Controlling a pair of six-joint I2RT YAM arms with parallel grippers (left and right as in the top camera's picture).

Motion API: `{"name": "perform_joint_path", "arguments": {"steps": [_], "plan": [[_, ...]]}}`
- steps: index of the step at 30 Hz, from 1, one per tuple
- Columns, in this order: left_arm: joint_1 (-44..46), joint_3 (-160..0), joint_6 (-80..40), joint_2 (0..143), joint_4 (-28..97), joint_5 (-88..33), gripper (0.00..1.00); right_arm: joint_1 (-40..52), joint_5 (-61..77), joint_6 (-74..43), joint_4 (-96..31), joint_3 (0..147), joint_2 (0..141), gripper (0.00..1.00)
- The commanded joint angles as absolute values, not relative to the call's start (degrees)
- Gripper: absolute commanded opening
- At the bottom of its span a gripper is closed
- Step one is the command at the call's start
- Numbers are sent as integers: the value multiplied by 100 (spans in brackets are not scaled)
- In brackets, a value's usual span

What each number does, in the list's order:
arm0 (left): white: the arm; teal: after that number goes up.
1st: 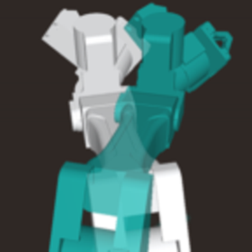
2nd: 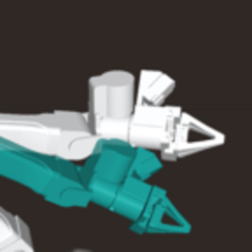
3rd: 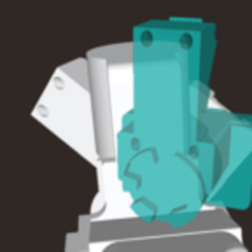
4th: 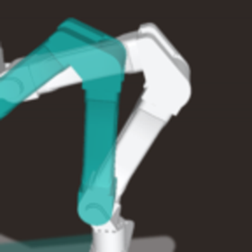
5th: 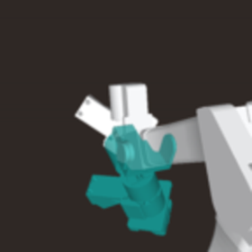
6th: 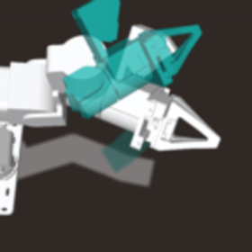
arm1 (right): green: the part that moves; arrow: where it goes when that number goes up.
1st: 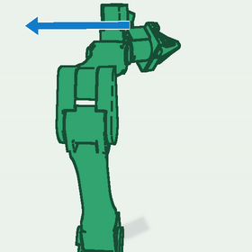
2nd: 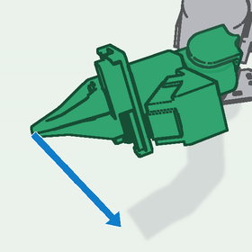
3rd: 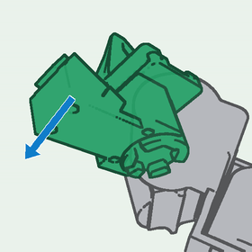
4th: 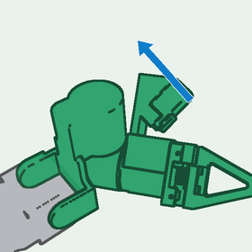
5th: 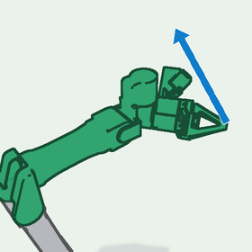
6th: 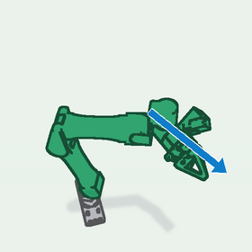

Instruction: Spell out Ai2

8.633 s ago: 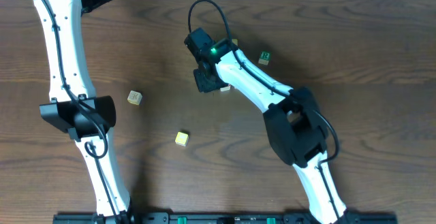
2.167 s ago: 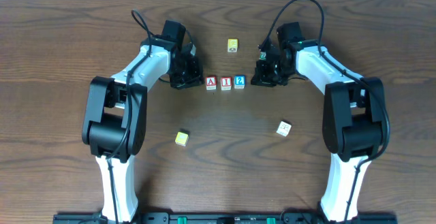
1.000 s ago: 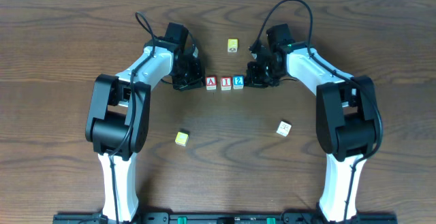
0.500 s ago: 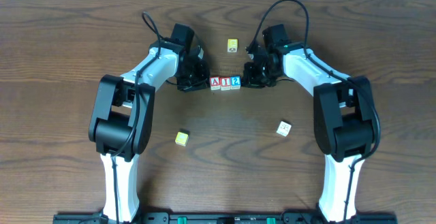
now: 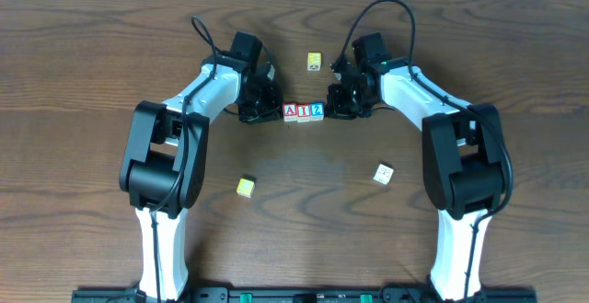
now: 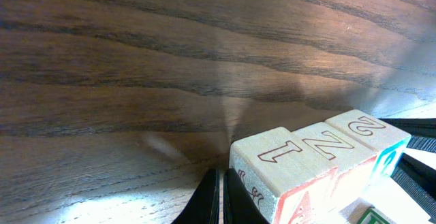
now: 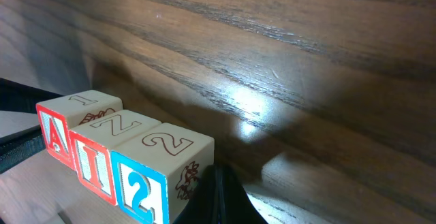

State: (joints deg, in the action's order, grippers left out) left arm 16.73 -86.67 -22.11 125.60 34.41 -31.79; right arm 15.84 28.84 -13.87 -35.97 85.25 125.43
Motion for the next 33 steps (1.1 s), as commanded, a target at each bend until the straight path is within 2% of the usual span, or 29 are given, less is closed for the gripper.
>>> {"name": "perform_joint_path", "arguments": {"steps": [1, 21, 26, 33], "plan": [[1686, -8600, -2075, 12713, 3437, -3151, 6, 1767, 2891, -1476, -3647, 8495, 12667, 1], [1420, -8606, -1850, 12693, 3656, -2825, 6, 1664, 2484, -1479, -3771, 8512, 12665, 1], [1297, -8847, -1623, 12645, 4080, -2532, 6, 1457, 2390, -1450, -3907, 8549, 12573, 1], [1330, -10014, -1496, 12228, 5236, -1918, 6, 1234, 1929, -1317, -4007, 8565, 11769, 1]]}}
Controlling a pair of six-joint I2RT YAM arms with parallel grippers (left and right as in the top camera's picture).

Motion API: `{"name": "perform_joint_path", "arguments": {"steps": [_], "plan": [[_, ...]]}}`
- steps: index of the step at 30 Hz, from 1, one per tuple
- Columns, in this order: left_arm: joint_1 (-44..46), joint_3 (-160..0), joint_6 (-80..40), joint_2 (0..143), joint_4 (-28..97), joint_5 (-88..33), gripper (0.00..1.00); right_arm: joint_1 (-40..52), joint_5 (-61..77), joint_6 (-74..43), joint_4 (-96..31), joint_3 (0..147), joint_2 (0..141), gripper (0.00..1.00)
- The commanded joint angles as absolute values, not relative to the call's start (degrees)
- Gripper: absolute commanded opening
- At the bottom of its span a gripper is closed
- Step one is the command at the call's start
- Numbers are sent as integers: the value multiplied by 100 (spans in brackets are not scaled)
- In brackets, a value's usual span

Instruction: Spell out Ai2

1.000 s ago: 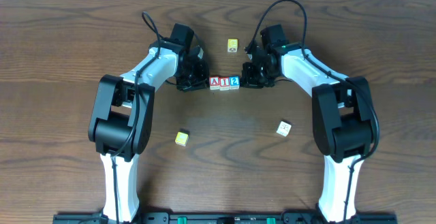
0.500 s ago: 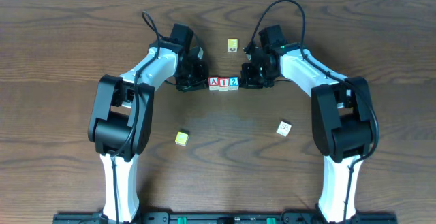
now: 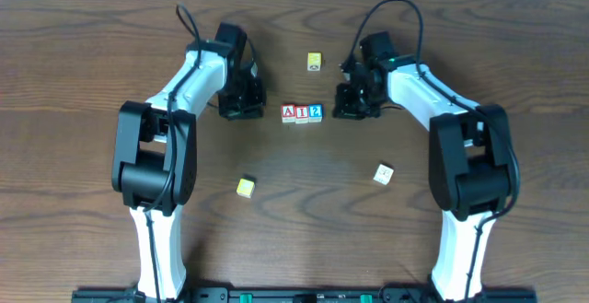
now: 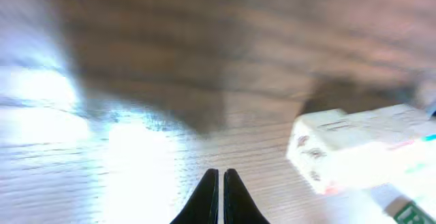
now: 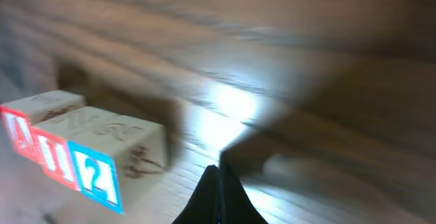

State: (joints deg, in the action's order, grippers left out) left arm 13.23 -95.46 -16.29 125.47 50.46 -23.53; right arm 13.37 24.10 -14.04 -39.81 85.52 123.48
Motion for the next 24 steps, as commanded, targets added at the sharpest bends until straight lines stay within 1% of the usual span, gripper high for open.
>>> {"name": "perform_joint_path", "arguments": {"steps": [1, 4, 6, 8, 12, 15, 17, 19, 23, 24], "plan": [[1332, -10145, -1494, 12060, 5356, -1857, 6, 1212, 1813, -1223, -4016, 8565, 11574, 1], [1376, -10291, -1494, 11264, 5583, -1431, 6, 1168, 1466, -899, -4058, 8569, 10897, 1], [1496, -10289, -1474, 10359, 5852, -878, 6, 1074, 1350, -757, -4322, 8586, 10278, 1], [1706, -10289, -1341, 9380, 6195, -760, 6, 1009, 1350, -620, -4718, 8586, 9649, 1], [2119, -10280, -1345, 8368, 6753, -204, 6, 1094, 1350, -443, -5225, 8586, 8709, 1], [2646, -10114, -1347, 7572, 7286, 279, 6, 1225, 1345, -270, -5776, 8584, 7900, 1], [3096, -9725, -1476, 6936, 7498, 609, 6, 1354, 1345, -196, -6226, 8565, 7303, 2], [3605, -9011, -1828, 6049, 7546, 760, 6, 1509, 1166, -145, -6838, 8519, 6604, 1], [4084, -7948, -2276, 4694, 7561, 764, 6, 1599, 888, -143, -7612, 8309, 5524, 2], [4132, -7747, -2300, 4407, 7559, 742, 6, 1599, 847, -145, -7732, 8237, 5280, 6]]}}
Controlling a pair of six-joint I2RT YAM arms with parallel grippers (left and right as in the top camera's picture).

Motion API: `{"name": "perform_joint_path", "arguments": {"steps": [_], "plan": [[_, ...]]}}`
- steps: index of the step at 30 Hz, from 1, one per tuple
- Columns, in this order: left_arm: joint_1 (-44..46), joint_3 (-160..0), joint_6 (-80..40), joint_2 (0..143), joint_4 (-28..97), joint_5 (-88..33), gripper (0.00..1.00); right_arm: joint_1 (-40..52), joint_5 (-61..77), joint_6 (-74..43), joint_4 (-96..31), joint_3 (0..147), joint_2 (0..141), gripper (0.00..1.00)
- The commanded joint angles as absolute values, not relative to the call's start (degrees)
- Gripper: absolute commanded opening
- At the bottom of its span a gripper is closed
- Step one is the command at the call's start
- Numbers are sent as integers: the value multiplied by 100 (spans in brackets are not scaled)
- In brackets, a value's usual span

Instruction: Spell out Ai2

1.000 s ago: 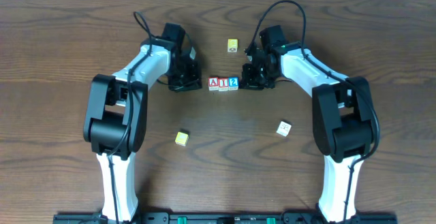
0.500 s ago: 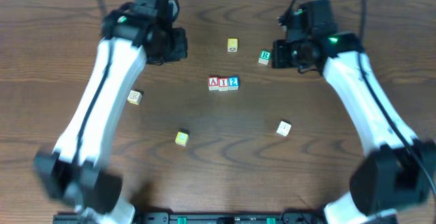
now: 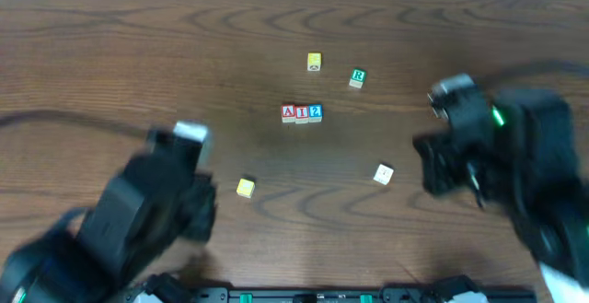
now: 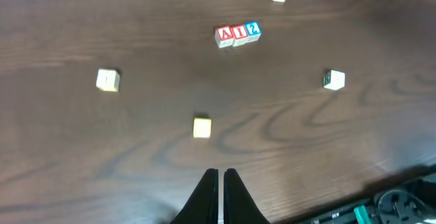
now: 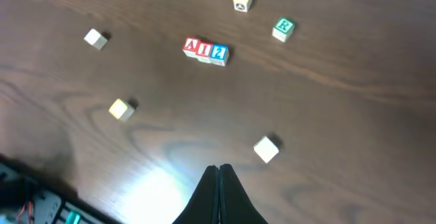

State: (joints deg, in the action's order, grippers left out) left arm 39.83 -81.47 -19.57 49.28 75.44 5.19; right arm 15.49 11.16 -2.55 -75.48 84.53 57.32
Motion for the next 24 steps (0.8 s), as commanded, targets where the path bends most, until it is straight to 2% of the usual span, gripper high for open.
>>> {"name": "perform_joint_path", "arguments": {"steps": [1, 2, 3, 6, 10, 24], "plan": [[4154, -7592, -2300, 4167, 7564, 744, 11, 1599, 829, -145, -7824, 8169, 5050, 51], [4156, -7481, -2342, 3940, 7583, 746, 43, 1599, 836, -148, -7902, 8117, 4821, 99], [4156, -7435, -2443, 3806, 7594, 746, 96, 1599, 836, -169, -7942, 8103, 4668, 99], [4154, -7428, -2860, 3527, 7631, 746, 95, 1599, 836, -183, -8068, 8101, 4250, 99], [4154, -7426, -2853, 3472, 7653, 746, 95, 1599, 836, -183, -8088, 8101, 3986, 99], [3944, -7424, -2751, 3417, 7662, 829, 95, 1599, 836, -183, -8103, 8097, 3966, 99]]}}
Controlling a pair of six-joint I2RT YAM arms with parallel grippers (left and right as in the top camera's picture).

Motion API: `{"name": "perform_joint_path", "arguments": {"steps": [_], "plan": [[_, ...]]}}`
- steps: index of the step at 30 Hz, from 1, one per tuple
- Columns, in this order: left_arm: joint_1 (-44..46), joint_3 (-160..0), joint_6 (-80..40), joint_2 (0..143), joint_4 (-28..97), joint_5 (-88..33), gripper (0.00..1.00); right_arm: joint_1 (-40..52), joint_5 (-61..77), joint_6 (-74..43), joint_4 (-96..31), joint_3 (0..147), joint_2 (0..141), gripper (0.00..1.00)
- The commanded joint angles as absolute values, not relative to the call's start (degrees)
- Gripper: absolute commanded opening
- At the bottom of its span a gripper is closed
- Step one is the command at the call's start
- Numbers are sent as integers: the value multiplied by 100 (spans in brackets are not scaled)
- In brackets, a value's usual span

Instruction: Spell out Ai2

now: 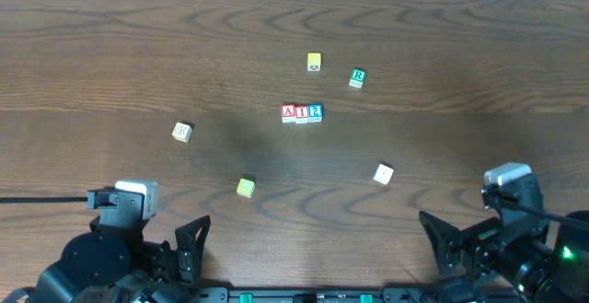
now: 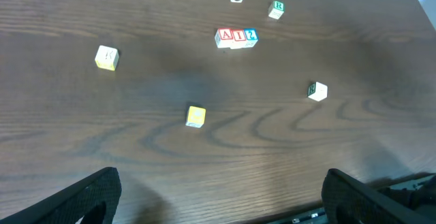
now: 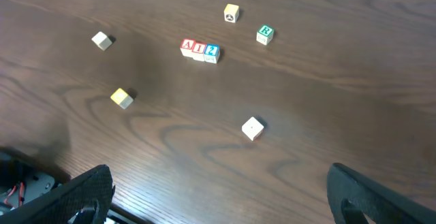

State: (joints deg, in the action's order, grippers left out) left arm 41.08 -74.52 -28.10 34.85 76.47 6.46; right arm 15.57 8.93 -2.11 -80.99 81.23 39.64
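Three blocks reading A, I, 2 (image 1: 302, 112) stand touching in a straight row at mid-table, red-edged A and I, blue-edged 2. The left wrist view shows the row (image 2: 236, 36), and so does the right wrist view (image 3: 199, 49). My left gripper (image 2: 218, 198) is open wide at the table's near edge, far from the row, with nothing between its fingers (image 2: 88, 193). My right gripper (image 3: 225, 197) is also open wide and empty at the near edge, its fingers (image 3: 78, 193) at the frame's corners.
Loose blocks lie around the row: a yellow one (image 1: 315, 61) and a green R block (image 1: 357, 77) behind it, a white one (image 1: 383, 173) front right, a yellow one (image 1: 245, 187) front left, a pale one (image 1: 182, 132) far left.
Both arms were lower over the near half of the table with shut grippers. Now they sit at the near edge and both grippers stand wide open. The blocks have not moved.
Both shut grippers flanked the A-I-2 row, one at each end. Then they stood a little apart from it, still shut. Then both arms were raised and nearer the front. Now they rest at the near edge, open; the row stayed in place.
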Motion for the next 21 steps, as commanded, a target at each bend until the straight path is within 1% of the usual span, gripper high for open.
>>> {"name": "perform_joint_path", "arguments": {"steps": [1, 3, 5, 7, 10, 13, 17, 21], "plan": [[3732, -7424, -2637, 3382, 7747, 834, 96, 1599, 836, -183, -8103, 8097, 3966, 99], [3002, -7236, -2515, 3229, 7671, 961, 95, 1599, 836, -183, -8103, 8097, 3966, 99], [2259, -6805, -2196, 2967, 7255, 952, 95, 1599, 836, -183, -8103, 8097, 3966, 99], [1354, -5933, -1496, 2480, 6370, 727, 95, 1599, 836, -183, -8103, 8097, 3966, 99], [613, -4705, -399, 1892, 5245, 276, 95, 1599, 836, -183, -8103, 8097, 3966, 99], [285, -3680, 78, 1455, 4613, 165, 95, 1599, 836, -183, -8103, 8097, 3966, 99], [110, -2388, 115, 943, 3981, 165, 95, 1599, 836, -183, -8103, 8097, 3966, 99], [110, -1619, 110, 567, 3553, 161, 95, 1599, 836, -183, -8103, 8097, 3966, 99]]}}
